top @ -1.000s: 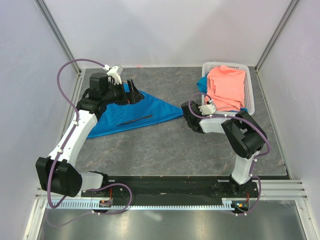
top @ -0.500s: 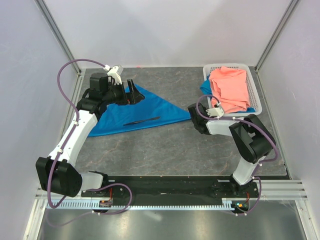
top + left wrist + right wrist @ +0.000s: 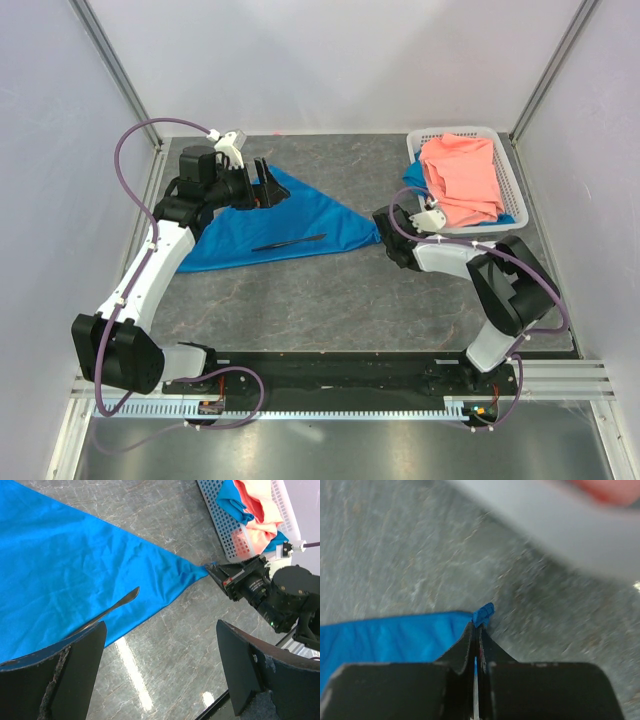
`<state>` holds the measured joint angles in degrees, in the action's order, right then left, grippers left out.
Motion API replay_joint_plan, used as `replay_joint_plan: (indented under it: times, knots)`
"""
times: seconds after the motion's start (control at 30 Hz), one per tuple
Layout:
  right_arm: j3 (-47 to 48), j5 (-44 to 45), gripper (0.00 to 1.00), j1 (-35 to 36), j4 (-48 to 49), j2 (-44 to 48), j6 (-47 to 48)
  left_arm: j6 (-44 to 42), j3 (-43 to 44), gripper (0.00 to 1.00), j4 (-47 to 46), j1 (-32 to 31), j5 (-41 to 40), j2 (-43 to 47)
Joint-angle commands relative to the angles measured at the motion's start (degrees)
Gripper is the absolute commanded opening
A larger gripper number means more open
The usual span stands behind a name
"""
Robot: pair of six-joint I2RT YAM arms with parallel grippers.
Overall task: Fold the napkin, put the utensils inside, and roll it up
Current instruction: Fold the napkin
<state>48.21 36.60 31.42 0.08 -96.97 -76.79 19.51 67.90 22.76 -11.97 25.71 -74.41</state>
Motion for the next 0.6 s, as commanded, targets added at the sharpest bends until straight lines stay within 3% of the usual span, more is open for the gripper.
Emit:
replay_joint_plan:
  times: [0.0,0.27,0.57]
  knots:
    - [3.73,2.95,0.00,3.20,0.10,1.96,2.88,1.32,-0.49,0.98,-2.20,0.19,0.21,0.58]
    - [5.76,-0.56,0.00,9.53,8.00,0.38,6.39,1.24,-0.57,0.98,-2.02,0.19,-0.49,0.50]
    - [13.66,-14.09,0.00,13.58,18.73,-9.55,9.73,1.32,-0.57,0.98,-2.11,0.28,-1.19,0.76]
